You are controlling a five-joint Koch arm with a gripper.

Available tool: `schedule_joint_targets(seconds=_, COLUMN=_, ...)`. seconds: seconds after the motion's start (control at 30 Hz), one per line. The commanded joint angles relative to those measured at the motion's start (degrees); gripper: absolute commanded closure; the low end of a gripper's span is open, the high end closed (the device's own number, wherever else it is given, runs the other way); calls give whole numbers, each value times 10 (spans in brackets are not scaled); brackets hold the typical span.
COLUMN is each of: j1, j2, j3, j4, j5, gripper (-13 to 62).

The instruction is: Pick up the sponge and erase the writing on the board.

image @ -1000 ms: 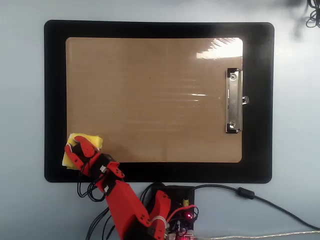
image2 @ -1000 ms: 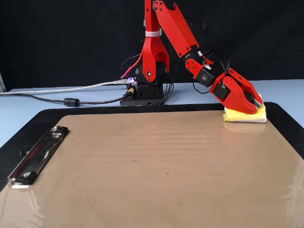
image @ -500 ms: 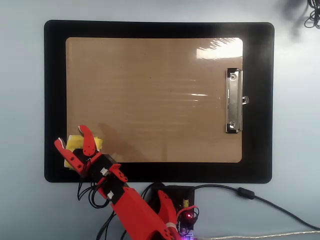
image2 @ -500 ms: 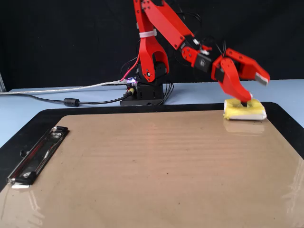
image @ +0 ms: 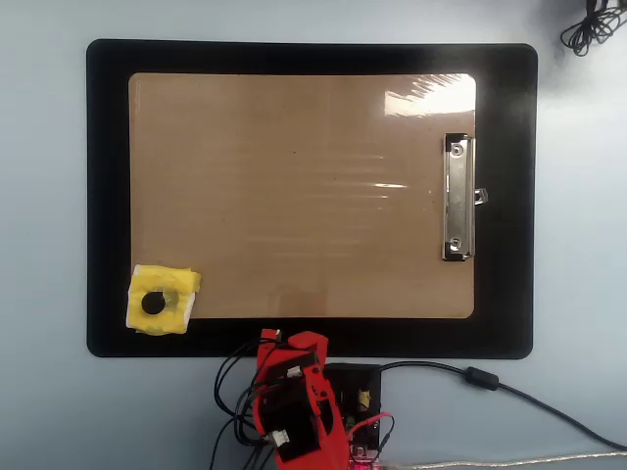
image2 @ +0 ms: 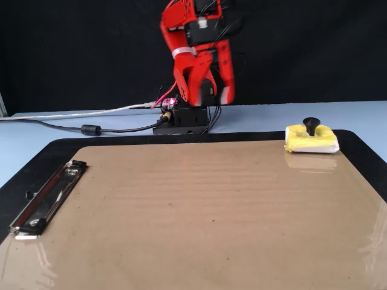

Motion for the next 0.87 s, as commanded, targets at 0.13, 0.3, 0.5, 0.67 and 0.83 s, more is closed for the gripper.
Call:
schedule_joint_targets(seconds=0.13, j1=80, j2=-54, j3=102, j4=15, j5=38, gripper=156)
schedule_joint_targets(seconds=0.3, j1=80, j2=-79, j3=161, j4=-59, j5=39, gripper=151)
schedule_joint_targets(seconds=0.5, j1=106, j2=-76, j3=174, j4=-62, j5=34, gripper=153)
schedule_joint_targets(seconds=0.67, j1=111, j2=-67, j3=189, j4=-63, j5=34, gripper=153)
schedule_joint_targets(seconds=0.83, j1=111, j2=-67, j3=189, j4=-63, j5=34, gripper=152)
